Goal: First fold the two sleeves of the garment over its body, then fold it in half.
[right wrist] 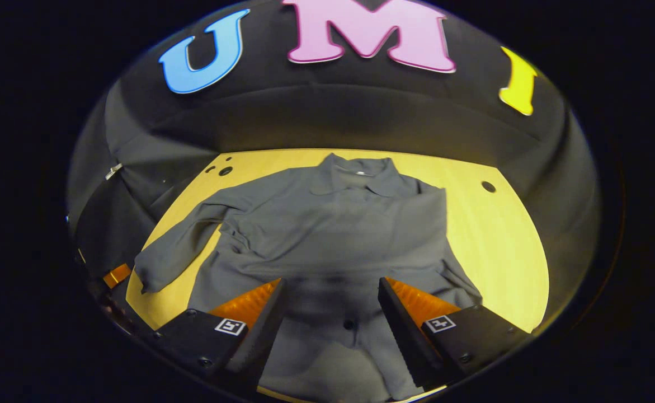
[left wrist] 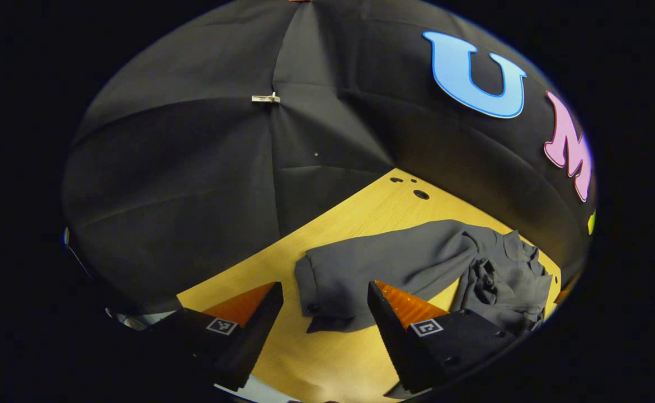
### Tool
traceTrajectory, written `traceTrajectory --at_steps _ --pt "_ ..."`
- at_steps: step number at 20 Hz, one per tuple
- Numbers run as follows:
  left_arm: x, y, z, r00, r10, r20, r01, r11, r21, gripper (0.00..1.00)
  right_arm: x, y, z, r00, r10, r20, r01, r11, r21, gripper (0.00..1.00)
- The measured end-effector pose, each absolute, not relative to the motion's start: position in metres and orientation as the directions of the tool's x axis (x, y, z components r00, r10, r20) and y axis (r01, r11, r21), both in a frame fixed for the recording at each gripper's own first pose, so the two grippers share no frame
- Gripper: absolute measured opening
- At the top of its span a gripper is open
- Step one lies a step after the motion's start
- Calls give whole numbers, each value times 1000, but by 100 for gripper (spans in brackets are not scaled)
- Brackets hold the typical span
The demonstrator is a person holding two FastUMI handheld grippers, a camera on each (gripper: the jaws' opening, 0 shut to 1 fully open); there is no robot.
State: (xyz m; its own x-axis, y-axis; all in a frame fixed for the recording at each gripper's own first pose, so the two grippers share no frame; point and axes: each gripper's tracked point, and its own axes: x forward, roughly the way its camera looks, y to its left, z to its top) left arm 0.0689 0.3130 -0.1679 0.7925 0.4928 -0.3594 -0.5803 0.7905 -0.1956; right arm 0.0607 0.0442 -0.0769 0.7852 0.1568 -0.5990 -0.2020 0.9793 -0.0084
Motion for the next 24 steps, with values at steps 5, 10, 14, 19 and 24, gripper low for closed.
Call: traceTrajectory --at_steps 5,10,14,19,24 --pt "92 333 -188 775 491 -399 -590 787 -178 96 15 -16 -82 791 59 -610 -70 998 6 99" --pt "115 337 -204 769 469 -435 -580 797 -166 96 -16 -68 -87 777 -44 -628 52 999 -7 99" --pt "133 337 -220 746 467 -475 -588 796 -140 96 -30 -87 -83 771 -86 -631 111 994 -1 99" --pt "148 331 -221 731 495 -470 -575 818 -34 95 -41 -97 -83 767 -106 -633 146 989 11 99" --pt "157 320 -224 761 477 -440 -550 834 -47 47 -38 -99 -92 759 -84 -645 158 986 57 99"
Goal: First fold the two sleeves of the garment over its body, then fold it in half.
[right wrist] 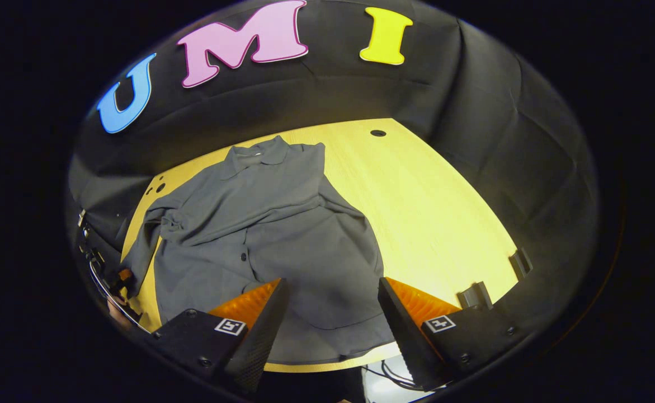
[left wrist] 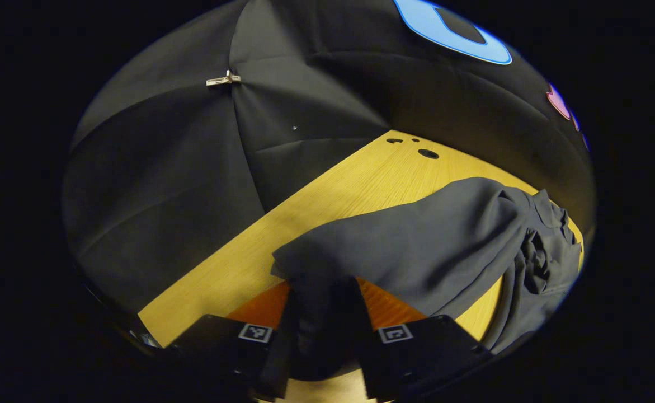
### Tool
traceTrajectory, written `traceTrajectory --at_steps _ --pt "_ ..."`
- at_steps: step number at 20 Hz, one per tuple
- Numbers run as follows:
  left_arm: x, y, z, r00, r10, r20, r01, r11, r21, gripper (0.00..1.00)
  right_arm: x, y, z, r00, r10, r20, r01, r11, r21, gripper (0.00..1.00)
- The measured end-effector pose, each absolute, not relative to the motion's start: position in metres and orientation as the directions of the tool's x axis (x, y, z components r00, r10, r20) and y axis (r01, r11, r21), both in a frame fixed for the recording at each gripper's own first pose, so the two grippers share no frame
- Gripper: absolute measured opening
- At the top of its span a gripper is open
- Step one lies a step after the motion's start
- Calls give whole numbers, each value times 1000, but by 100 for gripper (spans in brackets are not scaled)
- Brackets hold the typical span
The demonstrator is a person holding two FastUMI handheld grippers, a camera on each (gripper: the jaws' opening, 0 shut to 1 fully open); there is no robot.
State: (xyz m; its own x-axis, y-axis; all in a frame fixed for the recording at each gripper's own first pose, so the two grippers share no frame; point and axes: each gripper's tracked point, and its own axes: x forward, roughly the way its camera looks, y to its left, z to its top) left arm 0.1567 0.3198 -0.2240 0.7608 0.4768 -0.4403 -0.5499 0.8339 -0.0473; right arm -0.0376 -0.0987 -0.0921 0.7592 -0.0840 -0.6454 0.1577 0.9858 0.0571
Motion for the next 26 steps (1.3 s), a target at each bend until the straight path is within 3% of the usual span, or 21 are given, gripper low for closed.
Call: traceTrajectory --at_steps 3,5,8,10,14,26 --pt "160 315 -220 781 454 -430 -523 850 -53 15 -29 -104 -98 756 -68 -652 154 985 76 99" --pt "161 317 -221 778 451 -438 -508 861 -16 7 -24 -108 -100 756 -59 -652 149 985 83 99" --pt "160 313 -211 759 459 -463 -531 847 -32 6 -18 -116 -105 750 -47 -660 135 987 84 99" --pt "166 304 -186 781 458 -424 -541 835 -96 2 -13 -122 -109 746 -40 -665 133 987 91 99" --pt "181 272 -144 819 433 -376 -511 850 -132 6 -4 -129 -113 742 -18 -670 128 985 115 99" --pt "235 95 -37 957 173 -232 -199 975 -95 6 7 -166 -124 743 7 -670 144 975 171 99"
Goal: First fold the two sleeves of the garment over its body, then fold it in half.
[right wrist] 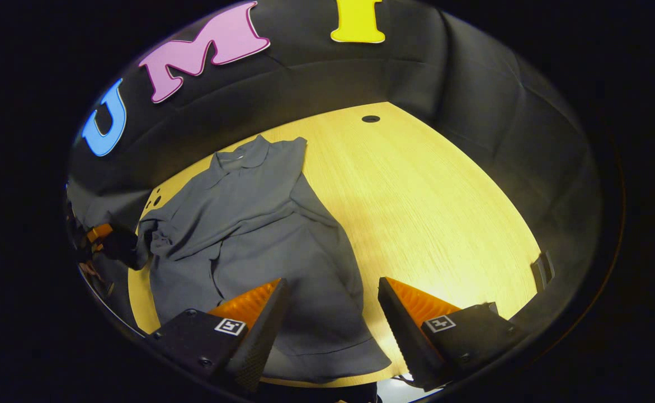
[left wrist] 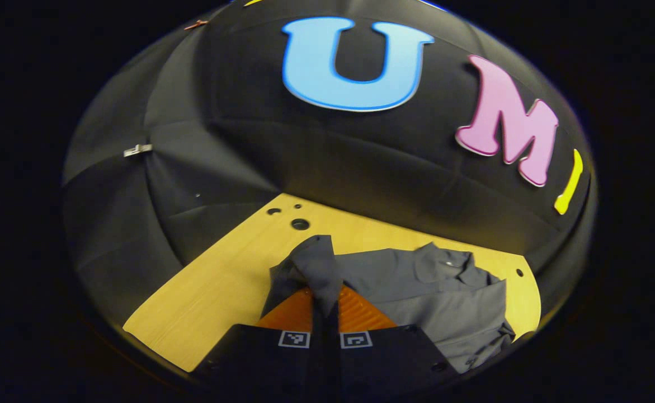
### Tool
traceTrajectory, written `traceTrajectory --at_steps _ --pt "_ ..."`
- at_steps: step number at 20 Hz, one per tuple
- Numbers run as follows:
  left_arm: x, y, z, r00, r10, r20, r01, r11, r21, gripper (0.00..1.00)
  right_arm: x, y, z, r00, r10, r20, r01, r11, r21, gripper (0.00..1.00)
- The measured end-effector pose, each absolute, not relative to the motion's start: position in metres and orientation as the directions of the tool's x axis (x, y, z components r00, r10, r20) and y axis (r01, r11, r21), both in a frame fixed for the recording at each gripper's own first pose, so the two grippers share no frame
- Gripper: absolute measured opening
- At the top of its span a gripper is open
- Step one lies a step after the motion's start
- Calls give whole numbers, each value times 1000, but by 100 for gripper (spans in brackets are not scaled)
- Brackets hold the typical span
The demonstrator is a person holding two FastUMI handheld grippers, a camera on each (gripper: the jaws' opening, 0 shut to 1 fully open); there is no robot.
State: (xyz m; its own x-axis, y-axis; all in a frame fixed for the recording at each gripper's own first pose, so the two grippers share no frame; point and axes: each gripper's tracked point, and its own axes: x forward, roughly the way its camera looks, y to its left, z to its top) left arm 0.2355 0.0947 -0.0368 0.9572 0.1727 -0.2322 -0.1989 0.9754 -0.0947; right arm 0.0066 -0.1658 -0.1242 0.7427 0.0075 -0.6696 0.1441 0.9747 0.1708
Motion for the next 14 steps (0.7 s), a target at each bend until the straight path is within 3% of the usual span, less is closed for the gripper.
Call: traceTrajectory --at_steps 12,14 --pt "276 -142 -51 937 -171 -304 152 985 -85 2 9 -184 -136 738 104 -667 77 969 236 99" --pt "280 -173 -61 924 -209 -321 191 978 -86 6 8 -188 -138 731 120 -671 66 967 244 99"
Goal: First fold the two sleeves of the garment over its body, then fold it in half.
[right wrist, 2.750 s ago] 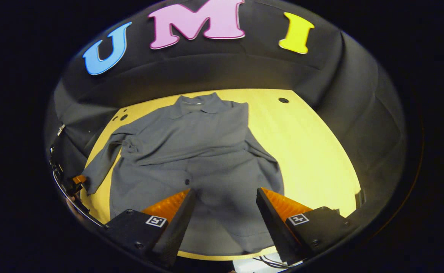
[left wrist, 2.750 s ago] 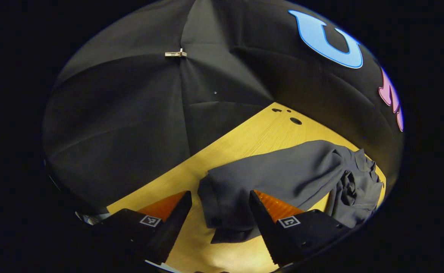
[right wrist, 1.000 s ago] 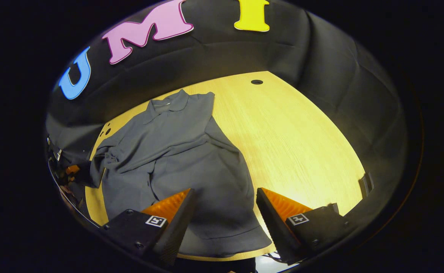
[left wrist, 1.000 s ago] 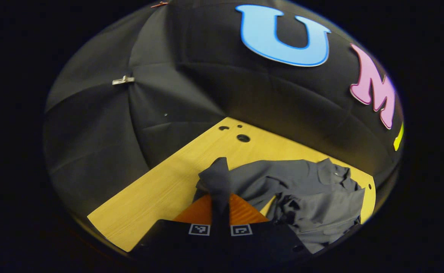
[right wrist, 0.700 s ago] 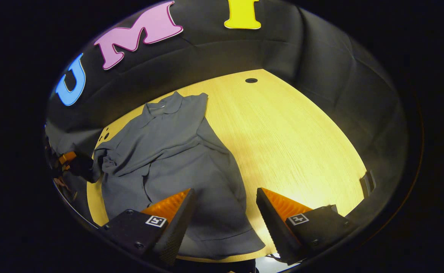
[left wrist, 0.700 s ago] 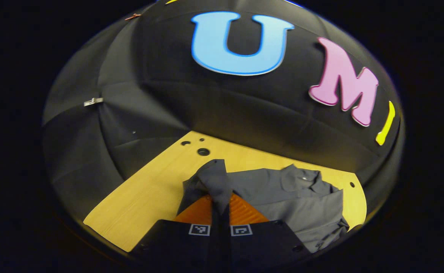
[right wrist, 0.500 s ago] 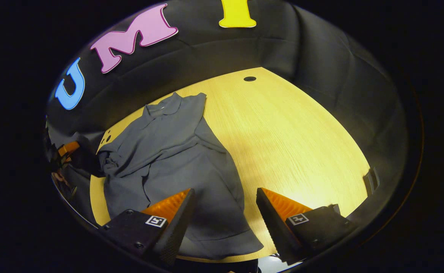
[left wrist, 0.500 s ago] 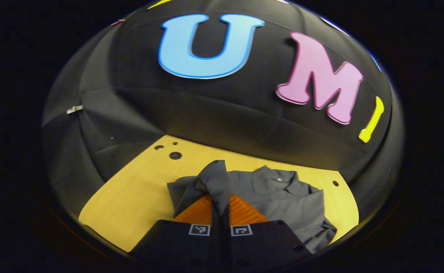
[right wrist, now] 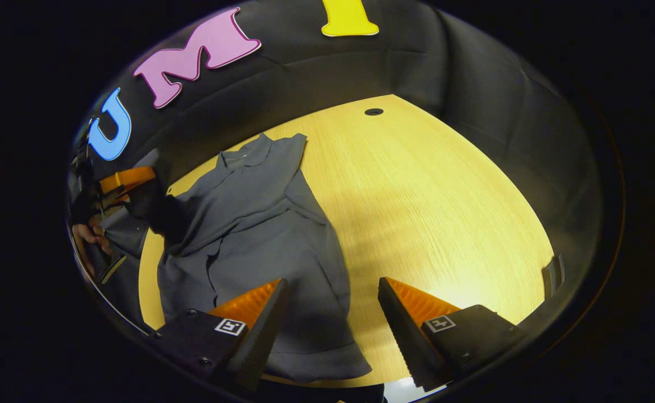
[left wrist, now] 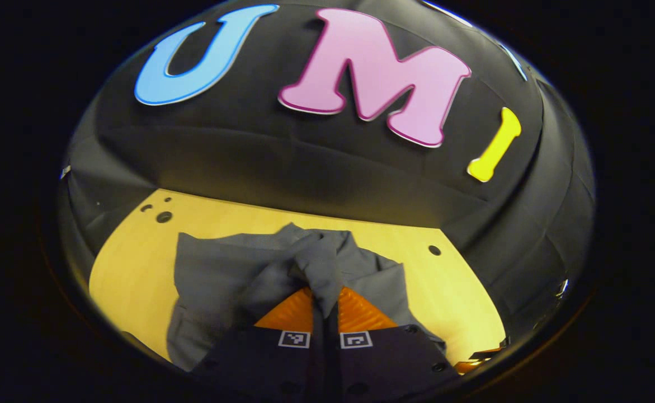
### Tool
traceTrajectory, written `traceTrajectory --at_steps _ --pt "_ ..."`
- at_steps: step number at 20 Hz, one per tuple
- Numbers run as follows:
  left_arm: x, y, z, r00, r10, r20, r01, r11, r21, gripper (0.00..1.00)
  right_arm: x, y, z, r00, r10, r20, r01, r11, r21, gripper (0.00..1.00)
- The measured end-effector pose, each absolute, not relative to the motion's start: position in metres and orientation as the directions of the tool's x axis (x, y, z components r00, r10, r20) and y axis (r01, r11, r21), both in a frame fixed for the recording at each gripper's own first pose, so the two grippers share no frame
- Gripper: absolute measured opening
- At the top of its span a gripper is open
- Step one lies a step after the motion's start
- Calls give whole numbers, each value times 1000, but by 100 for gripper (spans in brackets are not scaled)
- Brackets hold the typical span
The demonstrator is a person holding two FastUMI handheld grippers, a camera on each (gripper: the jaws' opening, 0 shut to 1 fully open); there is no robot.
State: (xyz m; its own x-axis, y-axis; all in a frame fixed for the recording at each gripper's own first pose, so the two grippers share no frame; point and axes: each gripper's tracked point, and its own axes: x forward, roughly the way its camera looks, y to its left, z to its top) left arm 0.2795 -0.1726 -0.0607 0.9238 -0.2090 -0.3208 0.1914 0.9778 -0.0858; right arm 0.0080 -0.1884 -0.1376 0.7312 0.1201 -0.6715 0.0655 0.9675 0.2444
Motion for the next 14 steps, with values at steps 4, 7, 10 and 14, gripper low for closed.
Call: traceTrajectory --at_steps 4,7,10,14 --pt "286 -234 -81 892 -263 -366 255 964 -71 6 8 -201 -140 721 146 -677 41 967 253 99" --pt "293 -267 -96 872 -287 -396 287 956 -61 5 6 -209 -144 715 156 -681 26 968 249 99" --pt "302 -282 -117 854 -275 -442 284 958 -46 5 1 -217 -147 706 158 -690 26 968 248 99" --pt "315 -289 -144 834 -243 -495 263 964 -30 9 -8 -221 -152 695 154 -702 11 974 225 99"
